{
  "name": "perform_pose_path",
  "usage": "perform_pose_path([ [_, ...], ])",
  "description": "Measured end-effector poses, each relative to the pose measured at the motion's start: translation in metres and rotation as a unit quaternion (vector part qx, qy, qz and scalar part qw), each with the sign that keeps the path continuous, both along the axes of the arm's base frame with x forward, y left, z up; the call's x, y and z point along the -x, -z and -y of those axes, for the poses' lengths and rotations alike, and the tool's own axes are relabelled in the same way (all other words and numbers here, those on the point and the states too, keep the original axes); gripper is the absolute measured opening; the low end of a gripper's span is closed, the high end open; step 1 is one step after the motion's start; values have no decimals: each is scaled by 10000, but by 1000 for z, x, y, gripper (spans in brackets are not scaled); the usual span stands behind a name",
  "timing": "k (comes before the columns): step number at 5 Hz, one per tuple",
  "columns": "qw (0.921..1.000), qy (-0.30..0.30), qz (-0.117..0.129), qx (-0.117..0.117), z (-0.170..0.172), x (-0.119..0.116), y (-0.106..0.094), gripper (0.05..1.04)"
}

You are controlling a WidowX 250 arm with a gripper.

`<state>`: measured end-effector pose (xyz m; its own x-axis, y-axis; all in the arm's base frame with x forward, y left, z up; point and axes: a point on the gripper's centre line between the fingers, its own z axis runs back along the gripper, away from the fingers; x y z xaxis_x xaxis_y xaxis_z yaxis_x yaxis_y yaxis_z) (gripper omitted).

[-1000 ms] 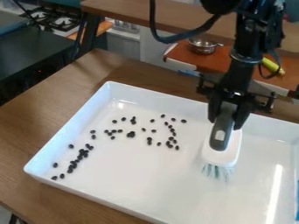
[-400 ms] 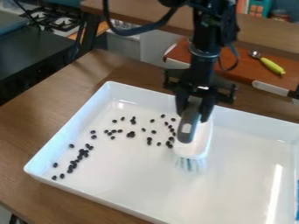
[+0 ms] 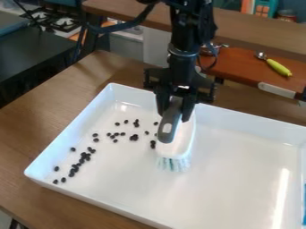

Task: Sweep into pile

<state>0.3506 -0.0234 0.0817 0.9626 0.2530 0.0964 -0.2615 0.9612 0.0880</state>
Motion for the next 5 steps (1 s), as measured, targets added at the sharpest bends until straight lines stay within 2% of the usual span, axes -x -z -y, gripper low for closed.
perform_pose_path([
  [3,9990,-419,114,-140,-42,3,2,476],
  [4,9961,-849,-117,-217,-67,21,12,476],
  [5,9922,-1176,-359,-225,-75,35,24,476],
])
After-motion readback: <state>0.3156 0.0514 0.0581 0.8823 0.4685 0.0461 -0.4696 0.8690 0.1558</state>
